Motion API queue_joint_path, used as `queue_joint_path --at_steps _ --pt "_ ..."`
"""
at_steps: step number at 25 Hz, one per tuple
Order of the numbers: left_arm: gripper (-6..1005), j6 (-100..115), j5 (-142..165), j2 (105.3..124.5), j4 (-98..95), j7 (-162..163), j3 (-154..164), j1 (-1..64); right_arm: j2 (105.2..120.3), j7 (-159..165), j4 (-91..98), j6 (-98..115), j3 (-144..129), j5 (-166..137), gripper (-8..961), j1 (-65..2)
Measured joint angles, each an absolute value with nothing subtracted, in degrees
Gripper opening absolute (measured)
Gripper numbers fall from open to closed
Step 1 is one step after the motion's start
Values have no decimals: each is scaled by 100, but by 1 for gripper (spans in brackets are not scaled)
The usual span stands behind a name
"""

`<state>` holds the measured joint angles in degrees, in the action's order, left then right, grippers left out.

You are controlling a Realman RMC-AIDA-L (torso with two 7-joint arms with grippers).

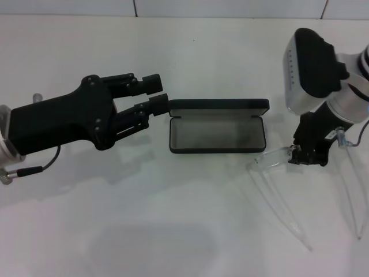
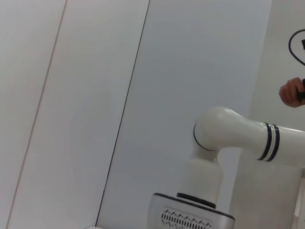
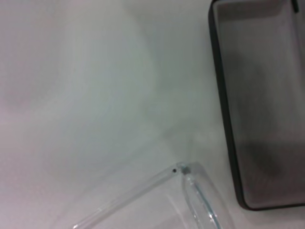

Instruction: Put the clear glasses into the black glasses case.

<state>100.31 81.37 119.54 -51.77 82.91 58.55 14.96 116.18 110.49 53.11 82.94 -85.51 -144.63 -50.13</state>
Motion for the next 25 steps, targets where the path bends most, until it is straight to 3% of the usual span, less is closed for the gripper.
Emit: queue_joint_path --at_steps 6,14,20,25 --pt "393 10165 8069 11947 -5211 8288 5853 1494 11610 11099 6382 8543 -8435 -14358 114 -4323" --pt "393 10871 7757 11930 -5238 8280 5886 1623 11574 10915 7607 8701 -7379 -12291 113 -3132" --pt "392 11335 7701 11946 -5238 8327 6206 1914 11609 9631 6982 8570 -7275 -9919 114 -2504" --pt "392 11335 7591 11971 -5143 8317 6344 2113 11608 8777 5969 8353 -7561 -8955 114 -2562"
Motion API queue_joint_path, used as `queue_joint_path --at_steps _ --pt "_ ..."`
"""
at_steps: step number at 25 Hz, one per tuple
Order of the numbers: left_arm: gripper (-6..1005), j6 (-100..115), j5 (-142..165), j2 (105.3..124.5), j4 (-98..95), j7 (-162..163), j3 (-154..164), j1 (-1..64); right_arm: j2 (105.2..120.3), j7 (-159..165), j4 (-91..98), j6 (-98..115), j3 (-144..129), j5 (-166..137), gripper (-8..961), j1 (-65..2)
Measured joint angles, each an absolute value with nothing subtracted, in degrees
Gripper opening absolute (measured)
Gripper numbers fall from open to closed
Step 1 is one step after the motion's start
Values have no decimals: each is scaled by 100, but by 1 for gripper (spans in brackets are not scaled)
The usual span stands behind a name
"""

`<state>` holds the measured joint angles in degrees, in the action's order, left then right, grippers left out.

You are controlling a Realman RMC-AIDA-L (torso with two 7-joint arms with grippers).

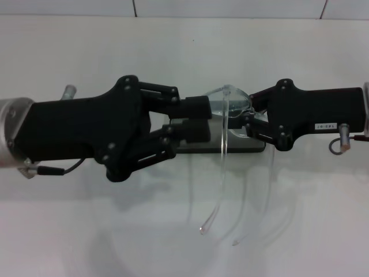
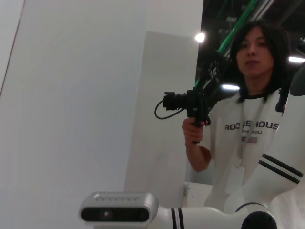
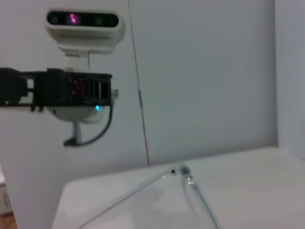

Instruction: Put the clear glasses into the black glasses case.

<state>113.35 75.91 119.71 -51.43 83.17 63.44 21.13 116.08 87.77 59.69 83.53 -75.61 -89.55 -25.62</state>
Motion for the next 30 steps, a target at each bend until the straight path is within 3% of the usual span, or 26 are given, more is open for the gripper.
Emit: queue_joint_path --at_steps 11,30 --pt "27 11304 7616 11977 -4299 7675 6709 2510 11607 7753 4904 8690 -7668 -7557 113 -2777" --pt "31 10581 7511 12005 -3845 7059 6762 2475 11619 7611 4731 8759 -7724 -7258 113 -2880"
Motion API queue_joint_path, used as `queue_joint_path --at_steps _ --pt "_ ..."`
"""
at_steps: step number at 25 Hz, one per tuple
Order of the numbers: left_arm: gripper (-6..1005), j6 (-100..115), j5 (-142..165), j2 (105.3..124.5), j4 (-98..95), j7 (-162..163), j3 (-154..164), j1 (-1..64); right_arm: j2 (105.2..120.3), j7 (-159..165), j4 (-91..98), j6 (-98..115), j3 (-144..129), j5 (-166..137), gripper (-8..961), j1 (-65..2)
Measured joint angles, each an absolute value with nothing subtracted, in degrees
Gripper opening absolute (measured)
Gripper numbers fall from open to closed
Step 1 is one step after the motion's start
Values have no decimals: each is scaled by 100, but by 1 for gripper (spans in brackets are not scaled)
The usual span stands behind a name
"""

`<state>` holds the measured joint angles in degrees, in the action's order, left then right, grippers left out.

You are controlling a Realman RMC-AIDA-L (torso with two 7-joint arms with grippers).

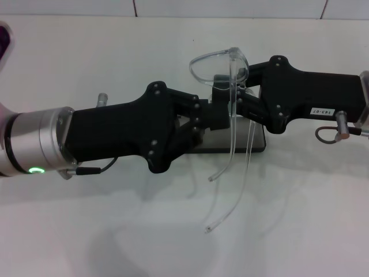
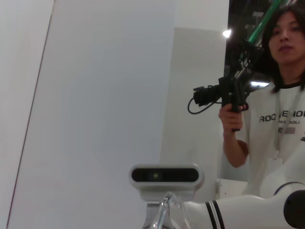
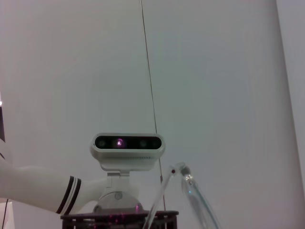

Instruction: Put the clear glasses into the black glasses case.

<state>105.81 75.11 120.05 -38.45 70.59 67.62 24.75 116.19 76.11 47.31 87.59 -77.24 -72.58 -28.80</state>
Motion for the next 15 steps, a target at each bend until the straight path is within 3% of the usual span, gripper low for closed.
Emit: queue_joint_path --at_steps 15 --pt "31 10862 7174 12011 -3225 6746 6824 2660 11617 7067 4294 8589 -7719 -6902 114 -3006"
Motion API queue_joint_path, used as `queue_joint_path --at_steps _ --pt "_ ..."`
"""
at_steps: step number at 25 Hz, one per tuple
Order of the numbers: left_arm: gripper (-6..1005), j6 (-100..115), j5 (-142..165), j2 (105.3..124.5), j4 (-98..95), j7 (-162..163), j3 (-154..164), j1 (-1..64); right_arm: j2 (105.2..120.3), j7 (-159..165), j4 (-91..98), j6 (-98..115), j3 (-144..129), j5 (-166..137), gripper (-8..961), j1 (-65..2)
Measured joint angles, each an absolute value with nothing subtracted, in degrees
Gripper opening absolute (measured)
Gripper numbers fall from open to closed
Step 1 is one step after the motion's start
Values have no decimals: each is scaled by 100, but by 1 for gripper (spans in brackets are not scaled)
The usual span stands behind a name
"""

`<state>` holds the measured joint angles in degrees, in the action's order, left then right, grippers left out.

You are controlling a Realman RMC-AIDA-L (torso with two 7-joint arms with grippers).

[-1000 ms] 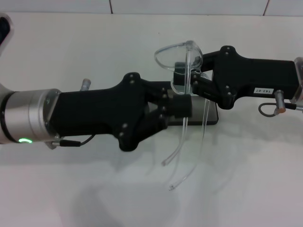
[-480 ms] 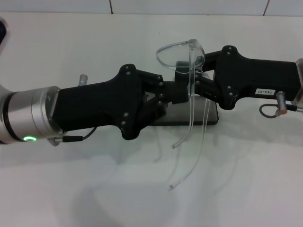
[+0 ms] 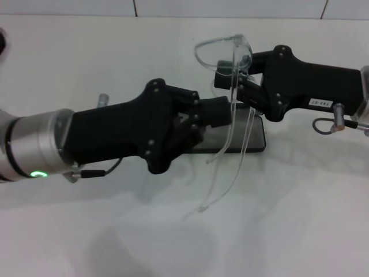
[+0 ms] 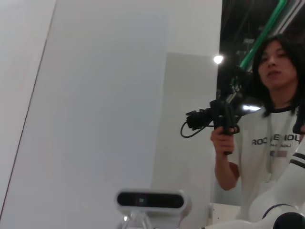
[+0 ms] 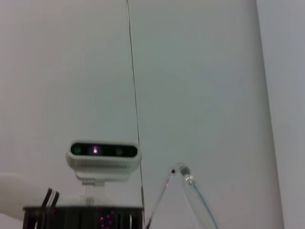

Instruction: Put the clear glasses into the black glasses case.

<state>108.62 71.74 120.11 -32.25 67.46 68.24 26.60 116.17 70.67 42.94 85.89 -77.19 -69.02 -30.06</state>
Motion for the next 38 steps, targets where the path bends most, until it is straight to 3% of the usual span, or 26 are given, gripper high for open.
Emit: queue_joint_path --at_steps 38 --pt "31 10496 7152 12000 -2874 6484 6972 2820 11607 6890 4286 8545 -8089 -6614 113 -3103"
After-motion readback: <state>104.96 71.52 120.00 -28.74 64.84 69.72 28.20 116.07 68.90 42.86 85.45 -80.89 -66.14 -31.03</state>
